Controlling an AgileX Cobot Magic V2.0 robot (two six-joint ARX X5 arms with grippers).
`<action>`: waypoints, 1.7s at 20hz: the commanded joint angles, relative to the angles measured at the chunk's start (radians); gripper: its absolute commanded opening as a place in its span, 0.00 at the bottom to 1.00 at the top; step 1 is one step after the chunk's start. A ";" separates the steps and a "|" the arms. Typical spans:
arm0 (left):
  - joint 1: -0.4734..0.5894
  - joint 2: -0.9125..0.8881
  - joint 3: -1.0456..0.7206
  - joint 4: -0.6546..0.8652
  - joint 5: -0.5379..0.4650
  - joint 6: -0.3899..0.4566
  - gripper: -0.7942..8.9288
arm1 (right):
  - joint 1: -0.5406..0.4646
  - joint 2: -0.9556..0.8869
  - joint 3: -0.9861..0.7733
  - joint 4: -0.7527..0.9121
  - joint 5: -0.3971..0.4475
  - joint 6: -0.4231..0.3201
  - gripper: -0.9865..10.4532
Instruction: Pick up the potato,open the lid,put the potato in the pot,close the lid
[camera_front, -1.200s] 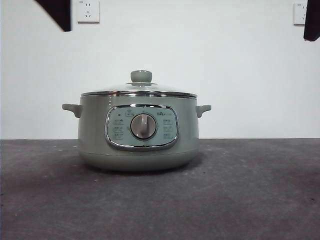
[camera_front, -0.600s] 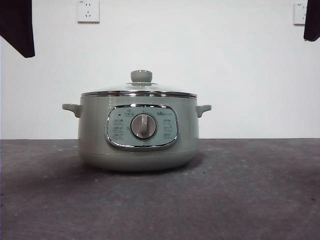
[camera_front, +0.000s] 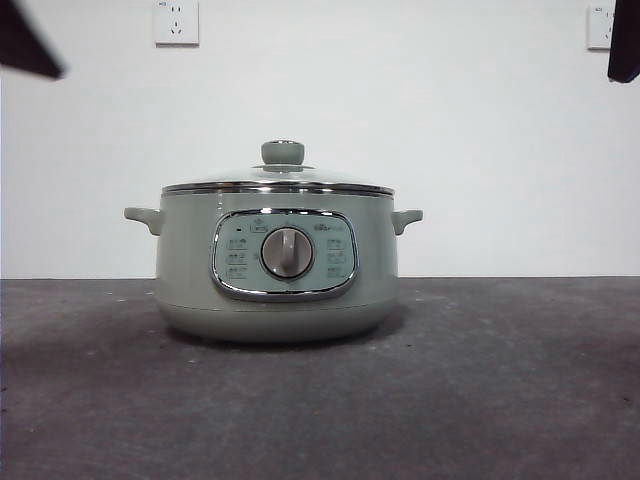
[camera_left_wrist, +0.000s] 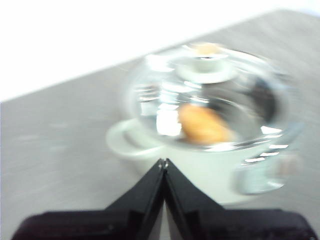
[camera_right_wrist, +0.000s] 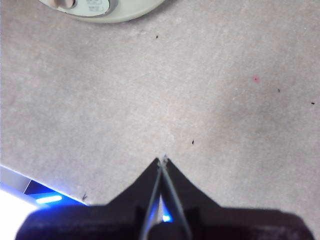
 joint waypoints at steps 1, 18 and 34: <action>0.081 -0.159 -0.175 0.066 0.005 -0.053 0.08 | 0.000 0.000 -0.008 0.005 0.001 0.010 0.09; 0.188 -0.682 -0.505 0.002 -0.068 -0.106 0.08 | 0.000 0.000 -0.008 0.005 0.001 0.010 0.09; 0.188 -0.604 -0.505 -0.038 -0.093 -0.106 0.08 | 0.000 -0.002 -0.008 0.008 0.007 0.010 0.09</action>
